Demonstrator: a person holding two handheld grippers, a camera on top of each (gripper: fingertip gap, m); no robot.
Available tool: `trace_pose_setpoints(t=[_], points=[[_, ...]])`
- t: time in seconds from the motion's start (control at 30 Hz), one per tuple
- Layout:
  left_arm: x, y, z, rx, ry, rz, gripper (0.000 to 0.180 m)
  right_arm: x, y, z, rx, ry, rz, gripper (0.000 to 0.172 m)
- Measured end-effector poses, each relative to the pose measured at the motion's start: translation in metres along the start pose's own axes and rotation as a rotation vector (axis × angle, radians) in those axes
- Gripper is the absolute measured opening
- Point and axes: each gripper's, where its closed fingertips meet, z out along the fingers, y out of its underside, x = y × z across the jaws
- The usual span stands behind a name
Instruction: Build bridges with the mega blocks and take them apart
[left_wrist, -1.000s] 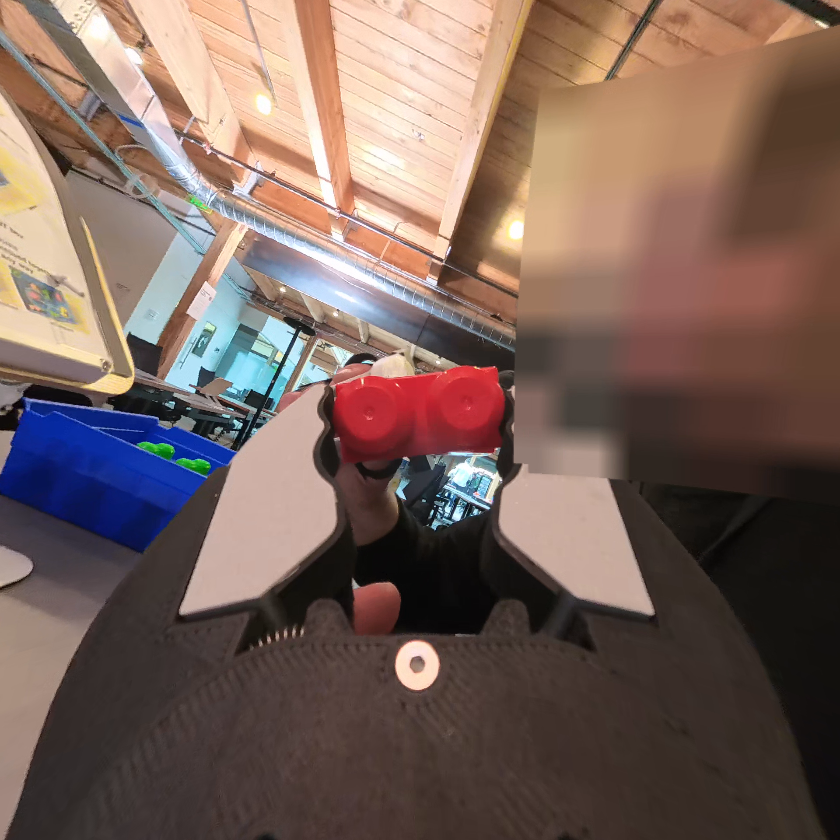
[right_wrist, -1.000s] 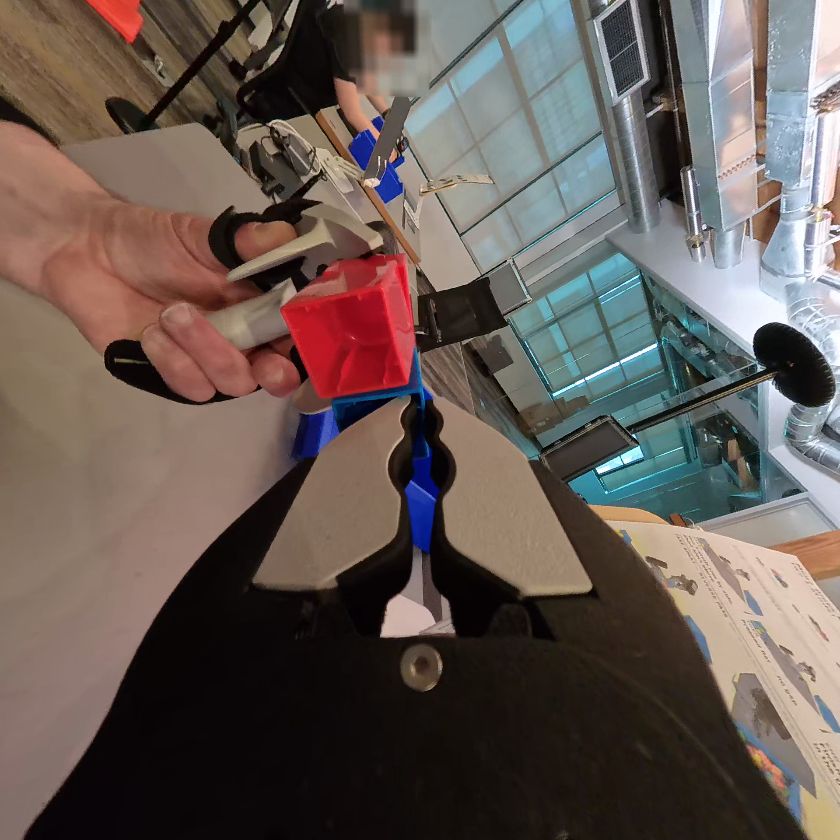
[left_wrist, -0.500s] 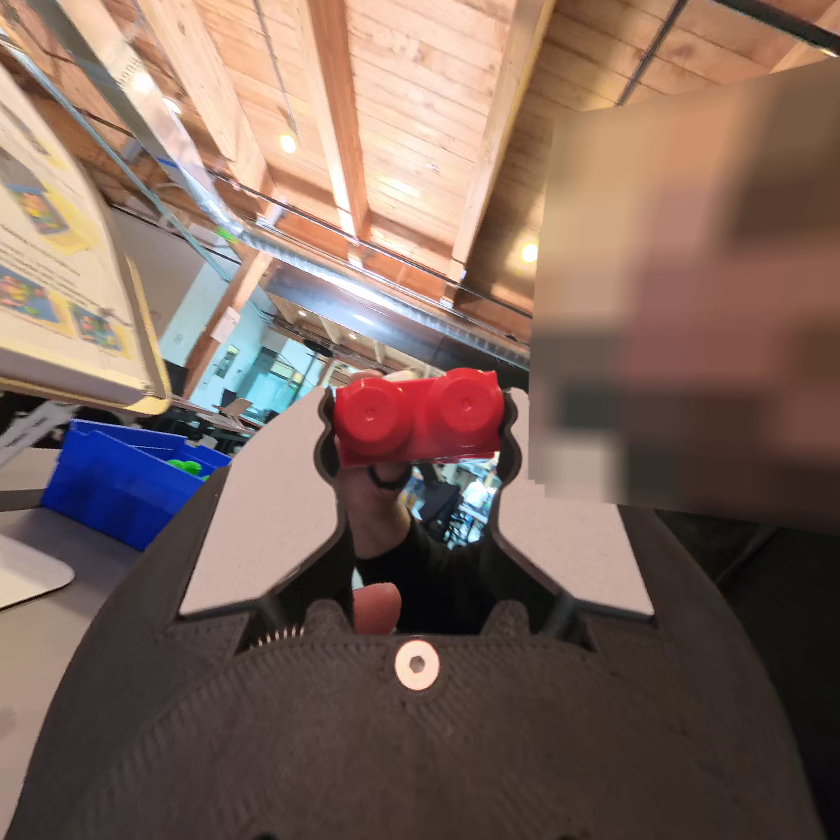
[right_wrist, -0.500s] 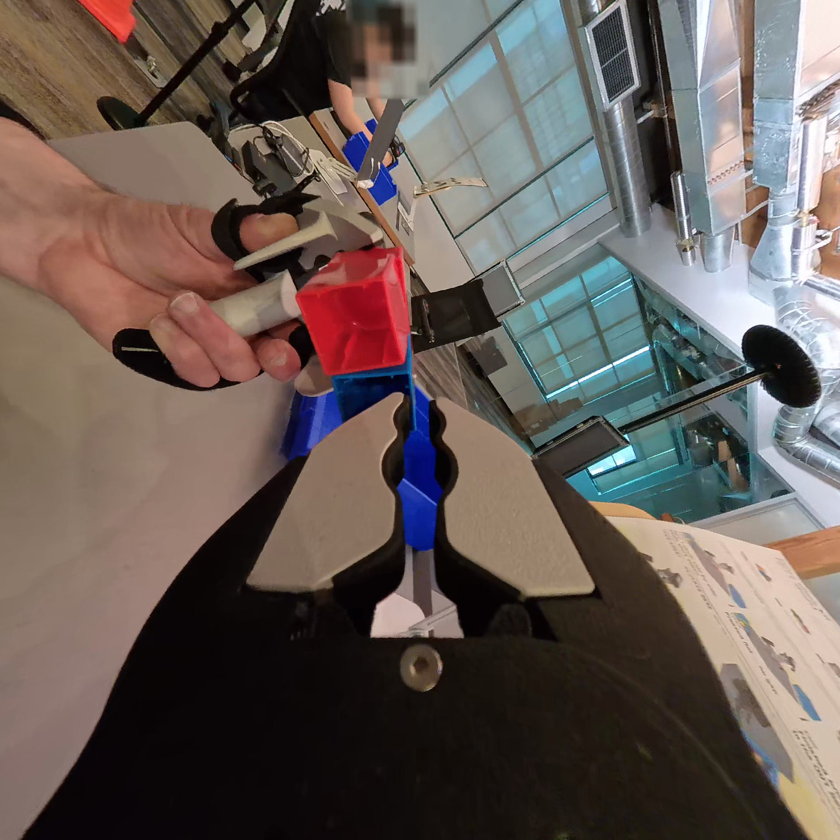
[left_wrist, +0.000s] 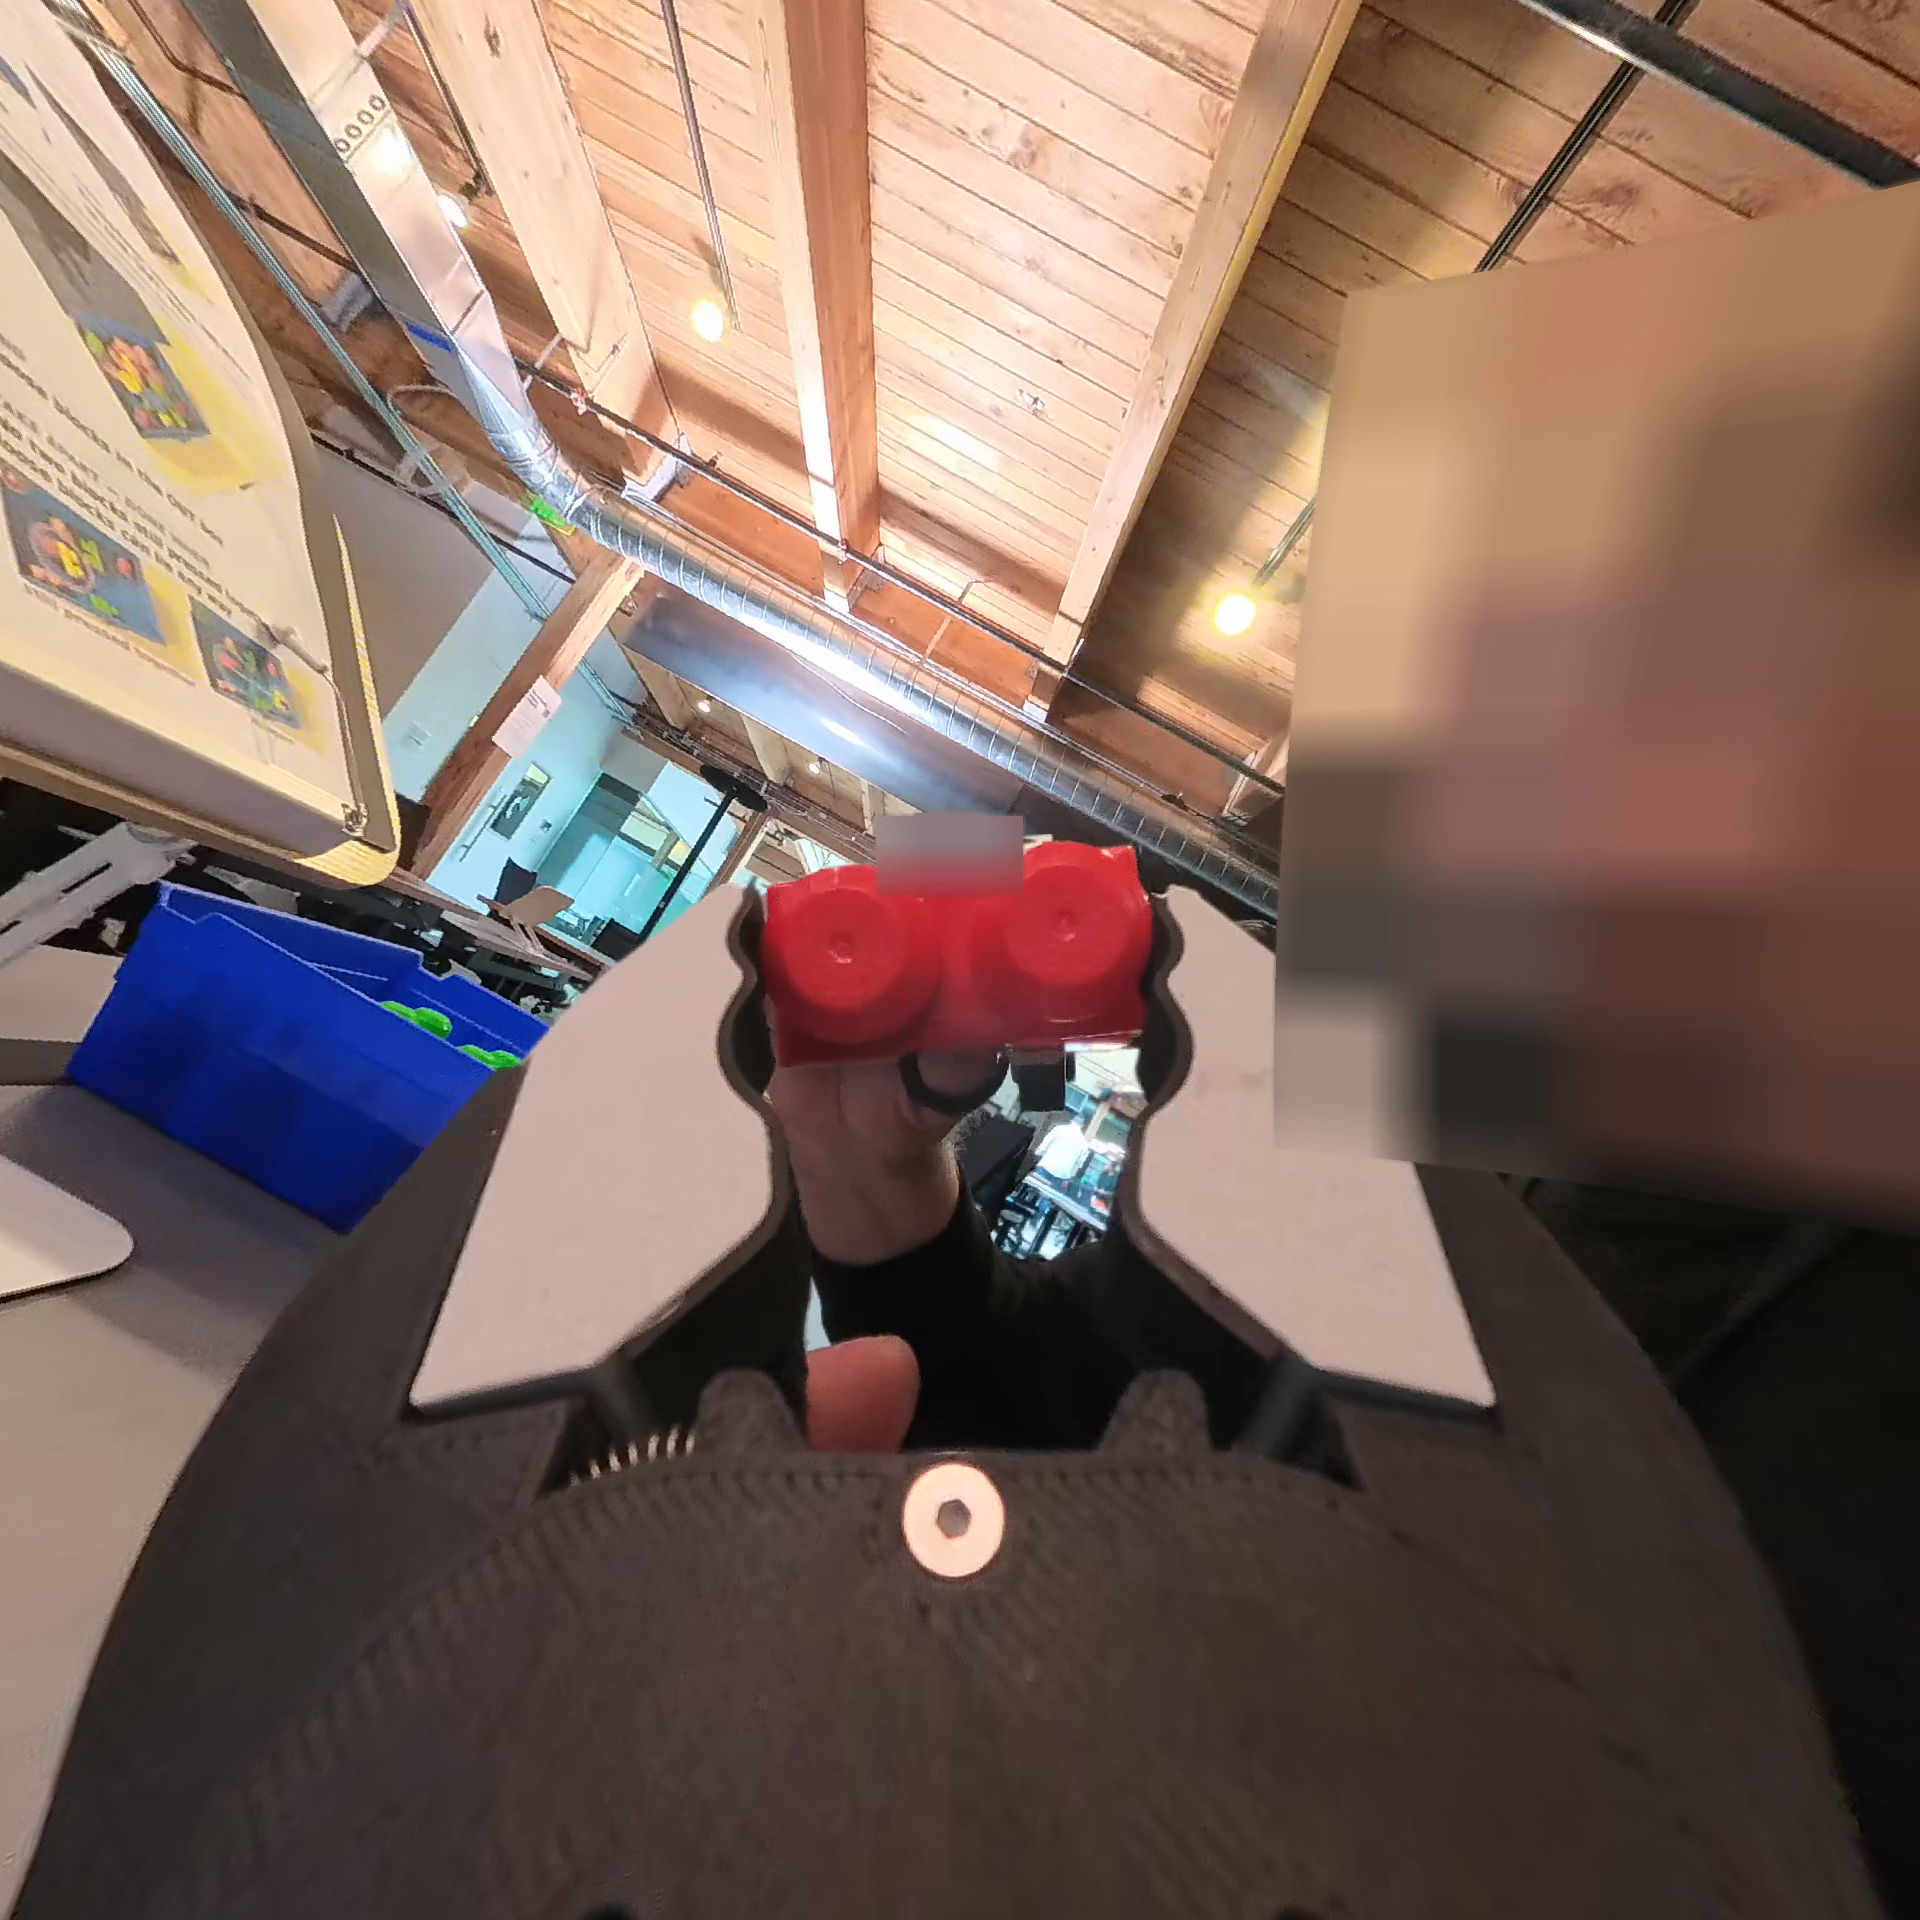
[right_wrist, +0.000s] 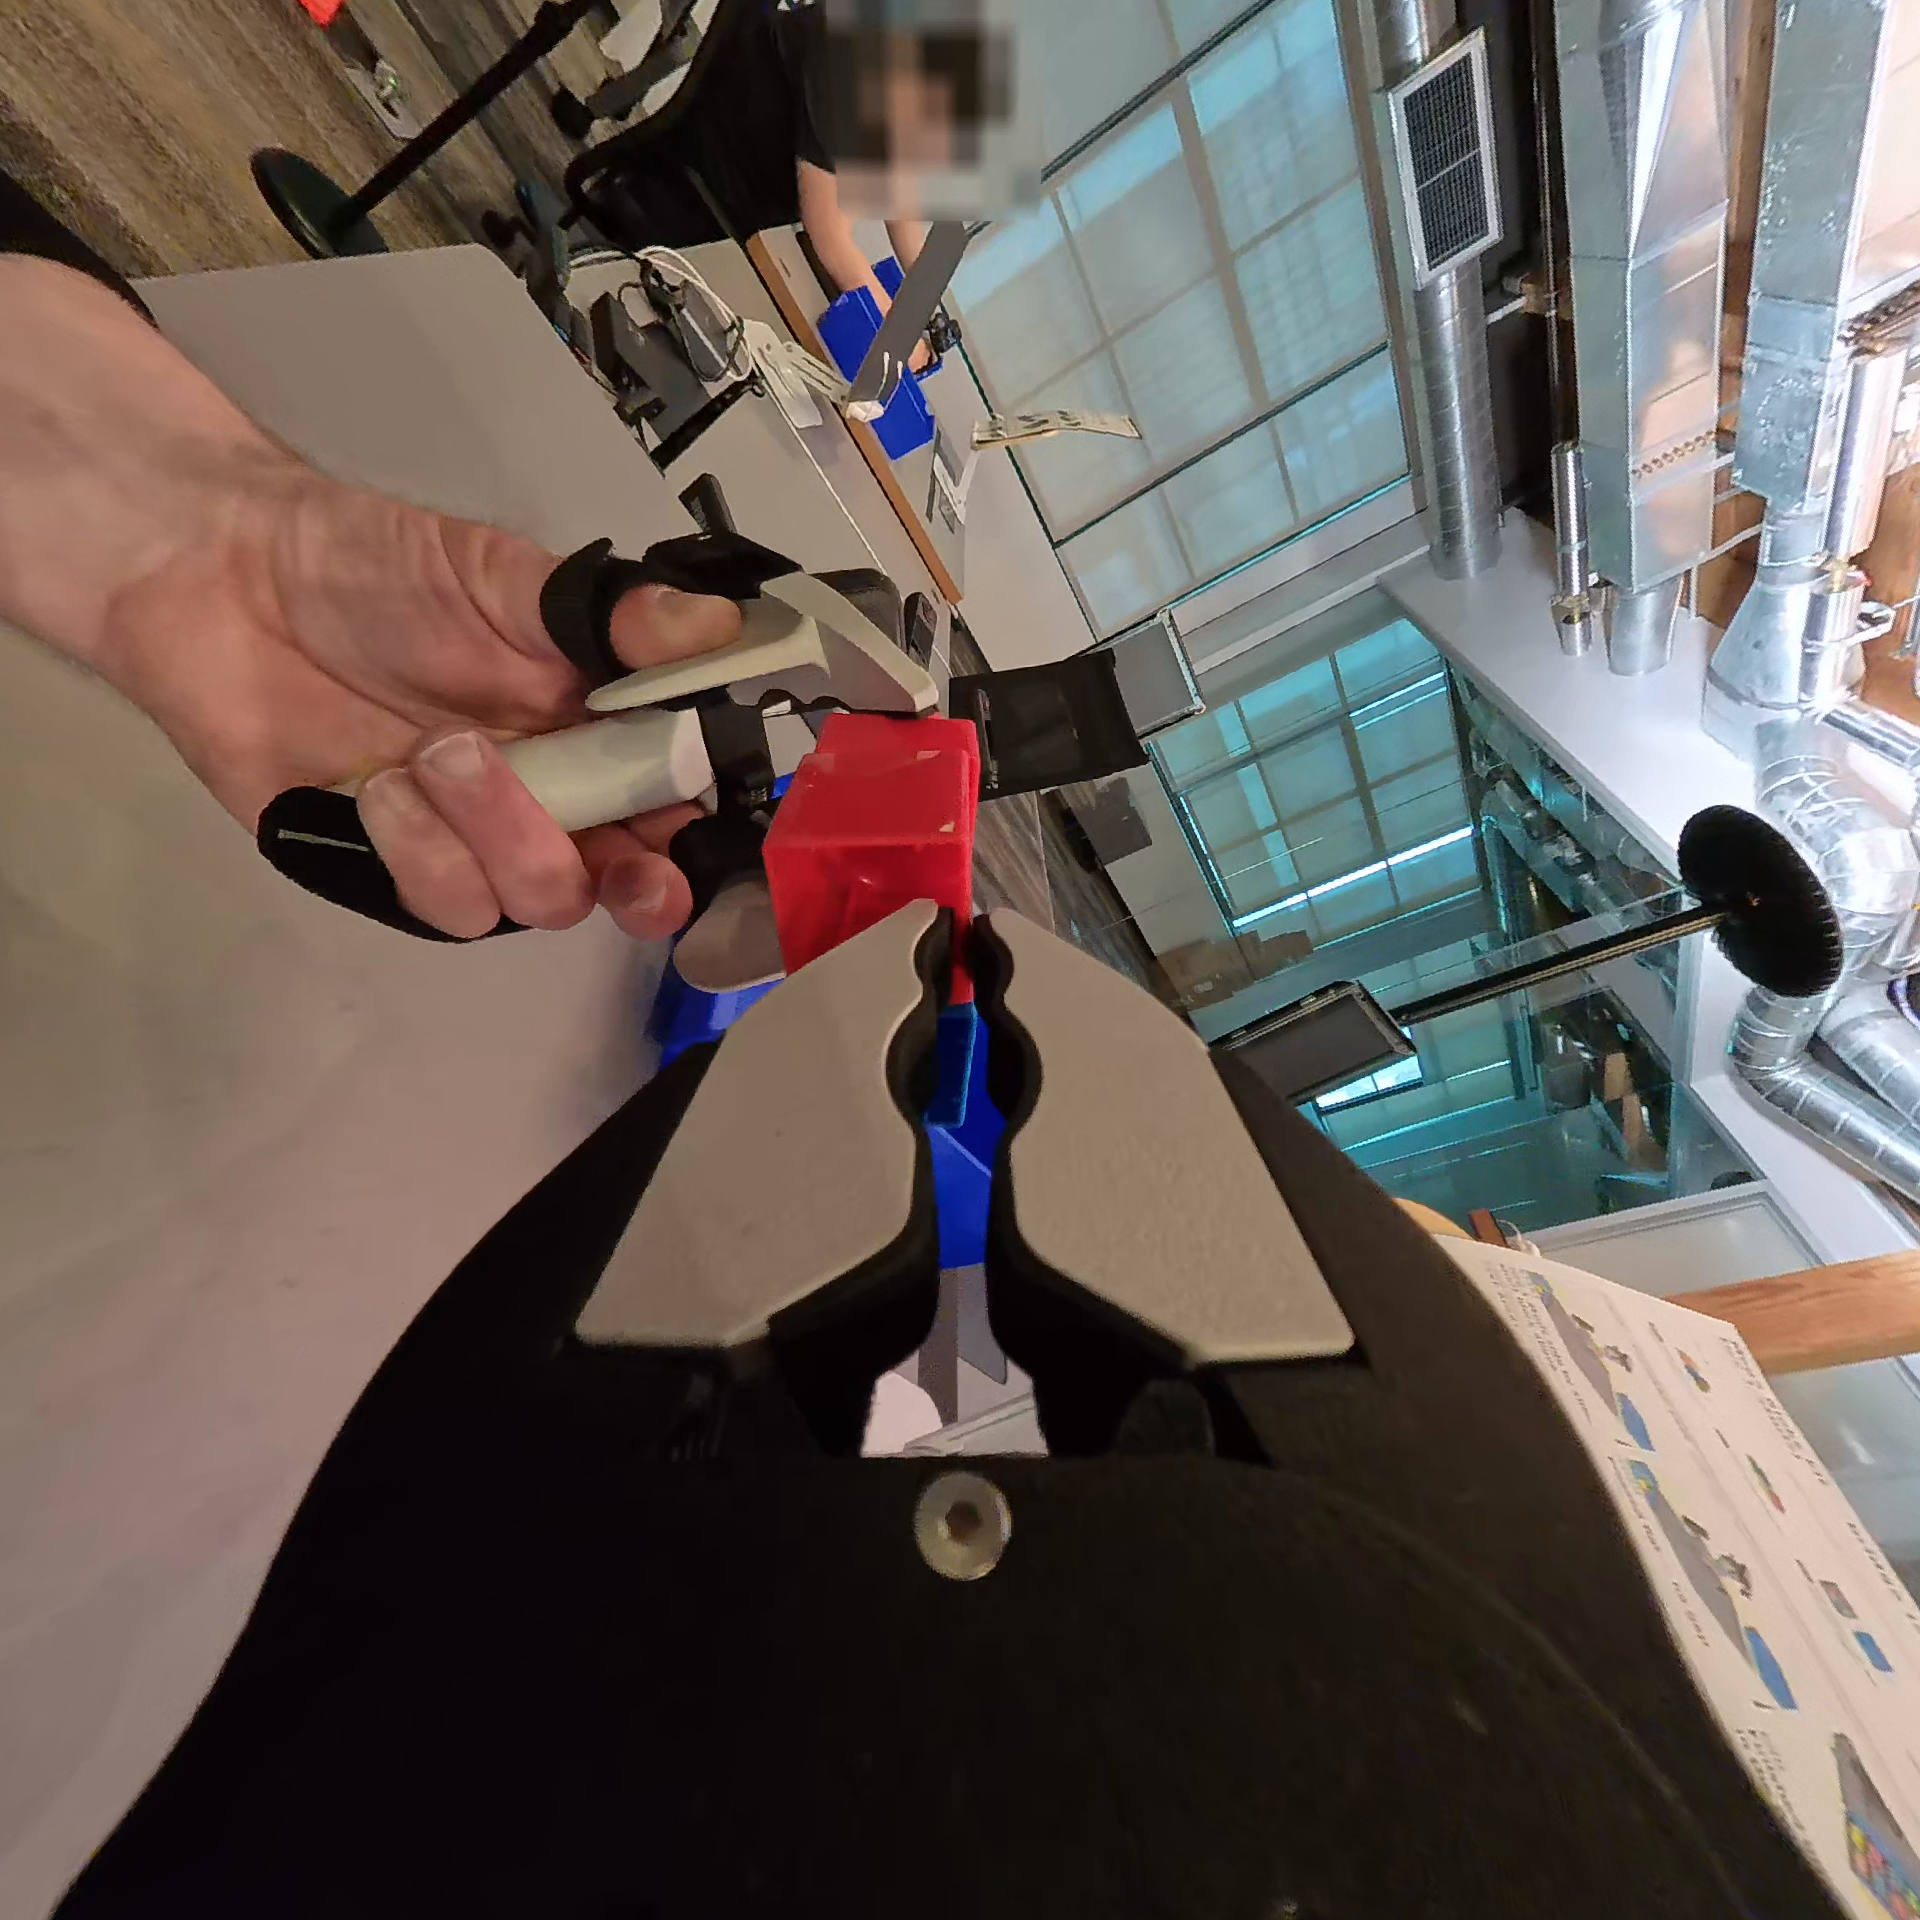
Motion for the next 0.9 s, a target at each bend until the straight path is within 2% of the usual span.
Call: trace_pose_setpoints(t=[0.6, 0.73, 0.8, 0.9], points=[[0.01, 0.002, 0.0, 0.022, 0.012, 0.063, 0.069, -0.001, -0.005, 0.002, 0.039, 0.047, 0.002, 0.002], [0.016, -0.004, 0.004, -0.056, -0.017, 0.173, 0.069, 0.005, -0.008, 0.0, 0.064, 0.05, 0.052, 0.005], [0.021, -0.012, 0.002, -0.059, -0.007, 0.222, 0.068, 0.011, -0.009, -0.003, 0.078, 0.06, 0.091, 0.014], [0.026, -0.018, -0.001, -0.077, -0.024, 0.326, 0.069, 0.019, -0.003, -0.005, 0.098, 0.037, 0.233, 0.018]])
